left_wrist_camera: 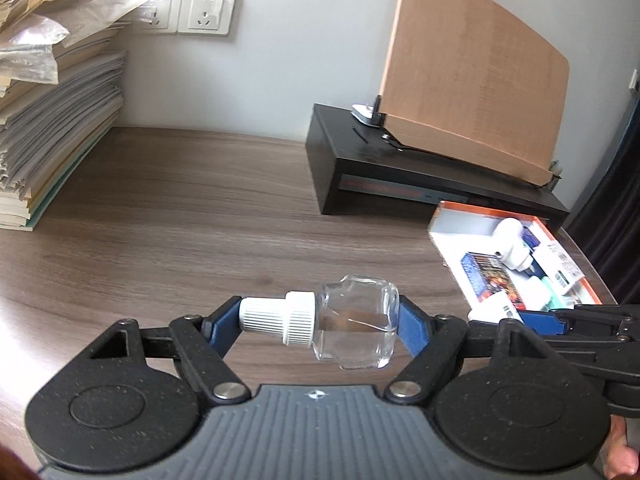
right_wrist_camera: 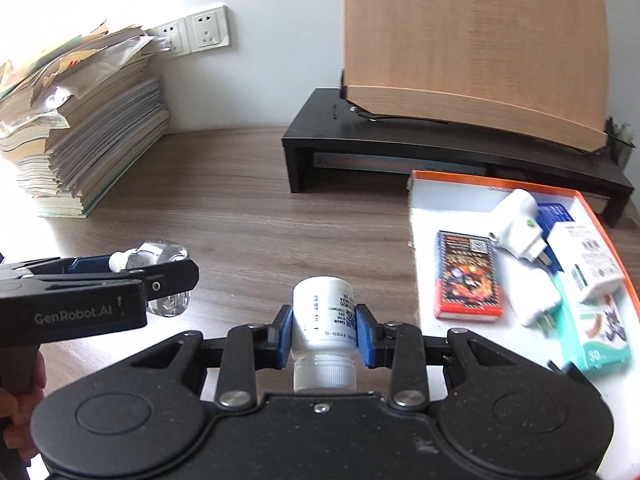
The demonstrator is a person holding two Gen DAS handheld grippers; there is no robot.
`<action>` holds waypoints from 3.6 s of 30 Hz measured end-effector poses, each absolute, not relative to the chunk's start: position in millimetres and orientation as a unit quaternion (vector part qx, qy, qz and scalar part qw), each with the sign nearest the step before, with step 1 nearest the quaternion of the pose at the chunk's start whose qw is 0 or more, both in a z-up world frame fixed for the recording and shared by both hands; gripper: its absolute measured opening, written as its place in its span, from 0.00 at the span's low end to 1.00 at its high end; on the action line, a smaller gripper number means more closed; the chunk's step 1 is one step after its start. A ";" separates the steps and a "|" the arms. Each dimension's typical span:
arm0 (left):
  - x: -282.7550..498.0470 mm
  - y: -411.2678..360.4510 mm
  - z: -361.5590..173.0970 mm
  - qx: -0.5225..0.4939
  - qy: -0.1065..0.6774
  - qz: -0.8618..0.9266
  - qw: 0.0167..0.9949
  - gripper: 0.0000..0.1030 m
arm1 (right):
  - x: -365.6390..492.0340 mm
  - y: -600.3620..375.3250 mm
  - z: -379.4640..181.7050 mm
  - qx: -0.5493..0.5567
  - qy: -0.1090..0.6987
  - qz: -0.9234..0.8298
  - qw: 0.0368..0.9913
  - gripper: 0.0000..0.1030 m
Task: Organize rigid objects
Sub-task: 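Carry the clear bottle and white pill bottle over the orange-rimmed box with both grippers, then lower the clear bottle and pill bottle into the box with both grippers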
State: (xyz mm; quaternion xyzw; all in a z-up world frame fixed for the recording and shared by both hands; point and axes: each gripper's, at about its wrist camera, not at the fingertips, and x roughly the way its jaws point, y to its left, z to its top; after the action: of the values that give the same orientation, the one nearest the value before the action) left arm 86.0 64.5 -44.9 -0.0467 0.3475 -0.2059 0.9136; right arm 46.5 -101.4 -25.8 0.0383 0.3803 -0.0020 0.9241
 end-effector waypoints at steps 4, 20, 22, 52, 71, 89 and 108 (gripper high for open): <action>62.5 38.7 -38.9 -0.042 0.347 -0.233 0.907 0.78 | 14.9 -123.5 -16.9 0.050 0.373 -0.034 0.926 0.39; -9.3 -84.8 -17.8 -0.043 0.329 -0.227 0.916 0.78 | -84.0 -268.3 13.3 0.060 0.335 -0.087 0.936 0.39; -14.1 -99.0 -16.8 -0.043 0.327 -0.221 0.918 0.78 | -90.8 -283.2 15.1 0.063 0.331 -0.086 0.938 0.39; -47.5 -162.0 -5.4 -0.024 0.332 -0.161 0.929 0.78 | -106.6 -327.0 16.8 0.078 0.314 -0.033 0.946 0.39; -41.2 -167.0 -8.3 -0.022 0.335 -0.164 0.928 0.78 | -100.1 -332.4 12.0 0.087 0.316 -0.045 0.944 0.39; -33.8 -172.3 -15.1 -0.021 0.347 -0.168 0.922 0.78 | -92.8 -337.1 5.1 0.093 0.326 -0.049 0.940 0.39; -35.6 -172.2 -14.8 -0.020 0.347 -0.168 0.923 0.78 | -92.9 -336.4 5.2 0.091 0.327 -0.047 0.940 0.39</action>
State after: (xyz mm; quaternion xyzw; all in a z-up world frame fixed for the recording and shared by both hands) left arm -35.6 -172.2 -14.8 -0.0204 0.3469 -0.1679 0.9225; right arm -92.9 -336.4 5.2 0.0910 0.3268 -0.0466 0.9395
